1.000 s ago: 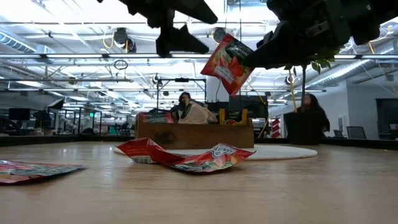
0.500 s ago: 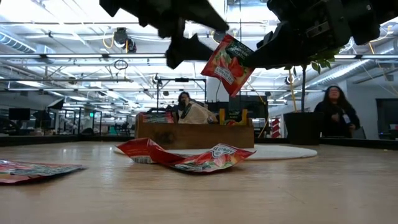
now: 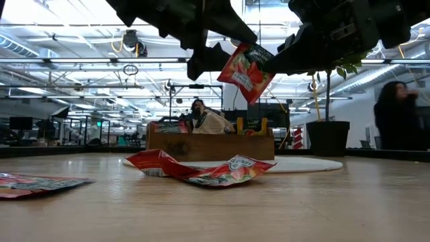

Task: Pick & Place Tea
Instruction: Put the red tea bag into the left section of the wooden organizer

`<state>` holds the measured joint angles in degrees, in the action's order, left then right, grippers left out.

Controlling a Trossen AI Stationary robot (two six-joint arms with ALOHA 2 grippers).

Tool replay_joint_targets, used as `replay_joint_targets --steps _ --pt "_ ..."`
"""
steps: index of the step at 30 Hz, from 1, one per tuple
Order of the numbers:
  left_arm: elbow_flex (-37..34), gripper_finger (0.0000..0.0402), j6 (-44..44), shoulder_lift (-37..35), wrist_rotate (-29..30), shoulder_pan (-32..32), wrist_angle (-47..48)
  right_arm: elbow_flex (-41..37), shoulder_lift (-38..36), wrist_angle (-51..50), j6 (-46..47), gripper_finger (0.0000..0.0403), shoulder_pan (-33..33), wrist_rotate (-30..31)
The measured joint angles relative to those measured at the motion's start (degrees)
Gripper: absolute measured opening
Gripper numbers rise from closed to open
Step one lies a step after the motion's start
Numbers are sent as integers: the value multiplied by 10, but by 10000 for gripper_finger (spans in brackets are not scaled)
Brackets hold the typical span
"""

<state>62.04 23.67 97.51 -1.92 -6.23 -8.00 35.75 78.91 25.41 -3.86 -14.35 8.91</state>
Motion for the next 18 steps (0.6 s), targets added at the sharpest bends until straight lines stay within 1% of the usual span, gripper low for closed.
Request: replay_joint_targets --steps 3,6,8,10,12,13,15,18 --pt "0 249 3 0 0 3 0 0 0 0 0 0 0 0" --pt "0 207 -9 0 0 3 -3 0 0 0 0 0 0 0" --pt "0 163 -20 0 0 3 -4 0 0 0 2 0 0 0" --pt "0 107 -35 0 0 3 -5 0 0 0 2 0 0 0" --pt "0 40 -53 0 -3 3 -5 0 0 0 3 0 0 0" --pt "0 21 -60 0 -7 3 -5 0 0 0 6 0 0 0" --pt "0 10 -72 0 0 0 -4 0 0 -1 17 0 0 1" --pt "0 4 -94 -16 55 -15 17 0 -1 -5 20 0 0 6"
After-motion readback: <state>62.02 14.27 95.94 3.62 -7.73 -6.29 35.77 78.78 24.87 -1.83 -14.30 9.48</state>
